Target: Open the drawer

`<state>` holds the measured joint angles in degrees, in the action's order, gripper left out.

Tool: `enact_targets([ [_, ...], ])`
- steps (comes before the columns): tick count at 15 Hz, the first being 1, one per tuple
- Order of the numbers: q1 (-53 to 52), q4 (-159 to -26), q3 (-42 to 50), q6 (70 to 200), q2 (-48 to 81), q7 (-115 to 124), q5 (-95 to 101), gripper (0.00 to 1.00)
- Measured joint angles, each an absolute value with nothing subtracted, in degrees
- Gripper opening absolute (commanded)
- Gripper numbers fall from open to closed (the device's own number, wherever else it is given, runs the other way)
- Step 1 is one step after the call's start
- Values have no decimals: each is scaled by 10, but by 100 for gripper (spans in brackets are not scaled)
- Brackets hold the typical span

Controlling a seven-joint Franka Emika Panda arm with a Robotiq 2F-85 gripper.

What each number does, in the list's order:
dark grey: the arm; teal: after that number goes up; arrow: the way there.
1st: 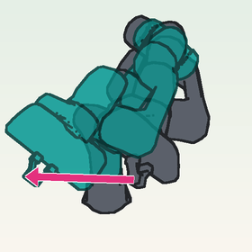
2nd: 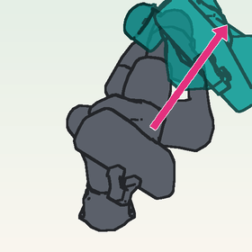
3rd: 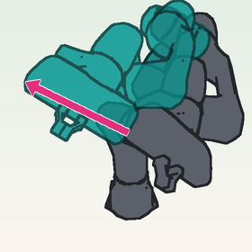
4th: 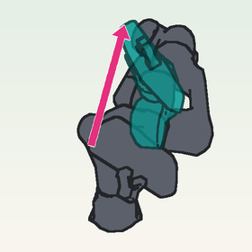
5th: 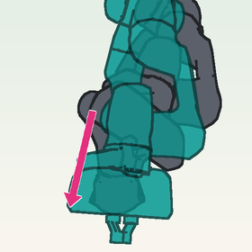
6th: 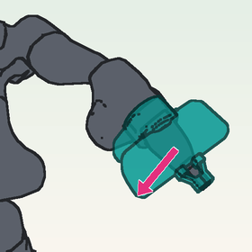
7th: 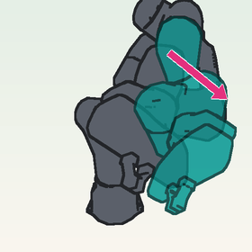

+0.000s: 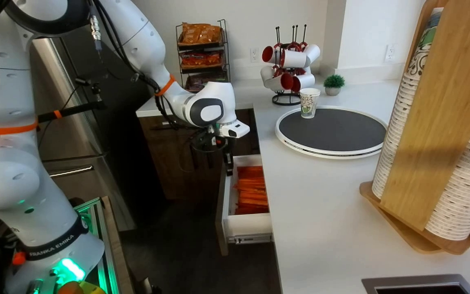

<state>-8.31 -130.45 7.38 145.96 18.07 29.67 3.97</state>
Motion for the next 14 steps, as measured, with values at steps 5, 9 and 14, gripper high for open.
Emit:
enact_targets([
  [5,-73,-1305,41,1379,171,277,6,0],
  [9,-70,-1305,22,1329,167,265,-8,0],
  [14,-66,-1306,5,1286,164,239,-21,0],
])
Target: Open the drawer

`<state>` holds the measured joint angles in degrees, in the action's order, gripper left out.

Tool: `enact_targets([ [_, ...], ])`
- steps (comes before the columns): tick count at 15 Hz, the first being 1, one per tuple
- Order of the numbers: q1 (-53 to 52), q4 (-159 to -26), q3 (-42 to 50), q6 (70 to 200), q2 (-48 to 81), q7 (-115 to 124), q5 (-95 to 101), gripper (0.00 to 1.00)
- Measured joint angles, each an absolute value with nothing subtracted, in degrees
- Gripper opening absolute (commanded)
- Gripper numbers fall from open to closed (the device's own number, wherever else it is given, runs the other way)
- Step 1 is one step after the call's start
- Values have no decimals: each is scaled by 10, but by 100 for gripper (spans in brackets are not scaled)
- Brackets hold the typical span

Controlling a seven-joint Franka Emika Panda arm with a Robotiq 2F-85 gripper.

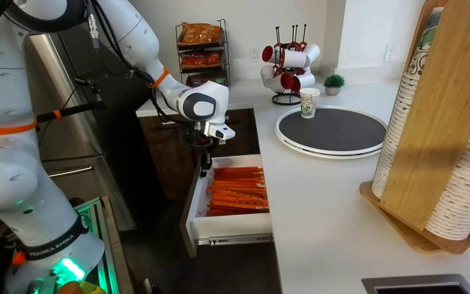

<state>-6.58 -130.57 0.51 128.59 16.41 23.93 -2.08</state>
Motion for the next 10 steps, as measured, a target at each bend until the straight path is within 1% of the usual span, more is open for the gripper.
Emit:
enact_targets([
  [4,-64,-1306,4,1280,159,235,-22,0],
  [5,-62,-1304,5,1281,157,236,-22,2],
  [6,-59,-1303,7,1283,151,236,-22,18],
  [7,-55,-1303,9,1289,143,236,-22,27],
  [8,-49,-1302,11,1294,132,236,-22,30],
  [10,-39,-1302,18,1302,109,236,-22,45],
])
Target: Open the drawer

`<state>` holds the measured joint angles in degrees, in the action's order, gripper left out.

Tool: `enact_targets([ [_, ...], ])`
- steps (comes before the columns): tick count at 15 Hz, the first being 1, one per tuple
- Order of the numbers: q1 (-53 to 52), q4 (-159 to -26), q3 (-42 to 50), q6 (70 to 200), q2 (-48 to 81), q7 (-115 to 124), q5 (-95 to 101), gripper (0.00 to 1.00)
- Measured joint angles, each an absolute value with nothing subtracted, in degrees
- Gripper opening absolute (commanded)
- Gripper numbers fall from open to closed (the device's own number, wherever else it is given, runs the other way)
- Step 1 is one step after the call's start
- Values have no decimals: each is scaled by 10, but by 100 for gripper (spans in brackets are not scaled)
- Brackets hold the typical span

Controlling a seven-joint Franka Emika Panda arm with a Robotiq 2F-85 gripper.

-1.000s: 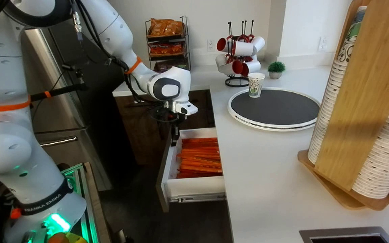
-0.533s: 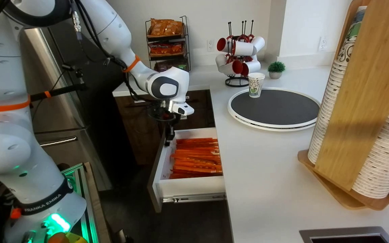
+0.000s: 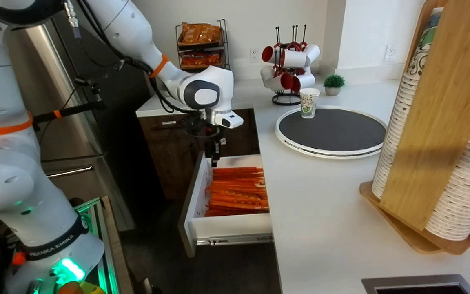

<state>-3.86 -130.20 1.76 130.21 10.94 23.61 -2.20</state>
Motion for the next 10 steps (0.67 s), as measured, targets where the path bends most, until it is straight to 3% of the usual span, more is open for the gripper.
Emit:
enact_targets([
  [7,-15,-1306,30,1294,8,235,-15,96],
  [10,-13,-1306,26,1260,-52,240,-9,100],
])
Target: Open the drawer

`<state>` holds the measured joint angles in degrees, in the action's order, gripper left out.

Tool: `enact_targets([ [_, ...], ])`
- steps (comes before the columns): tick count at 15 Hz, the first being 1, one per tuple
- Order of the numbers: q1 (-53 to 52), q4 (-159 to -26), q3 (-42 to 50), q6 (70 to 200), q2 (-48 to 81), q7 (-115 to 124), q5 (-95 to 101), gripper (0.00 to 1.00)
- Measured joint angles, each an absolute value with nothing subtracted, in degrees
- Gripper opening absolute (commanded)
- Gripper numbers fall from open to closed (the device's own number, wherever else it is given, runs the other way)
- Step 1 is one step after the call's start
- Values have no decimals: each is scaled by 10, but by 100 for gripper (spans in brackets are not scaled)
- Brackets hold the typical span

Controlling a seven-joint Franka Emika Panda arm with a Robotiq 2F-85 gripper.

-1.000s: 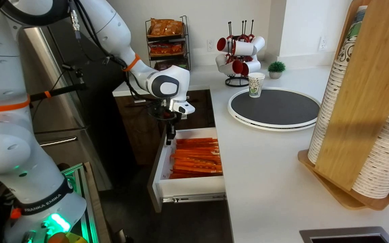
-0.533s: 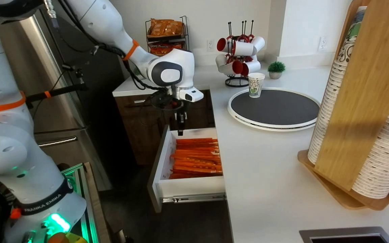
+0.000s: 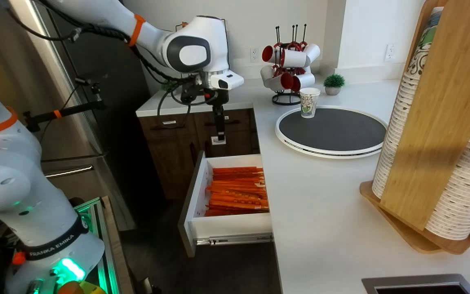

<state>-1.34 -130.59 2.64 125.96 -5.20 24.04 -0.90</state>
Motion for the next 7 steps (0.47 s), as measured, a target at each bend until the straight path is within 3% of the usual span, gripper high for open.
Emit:
enact_targets([
  [7,2,-1308,8,1174,-167,282,-1,100],
])
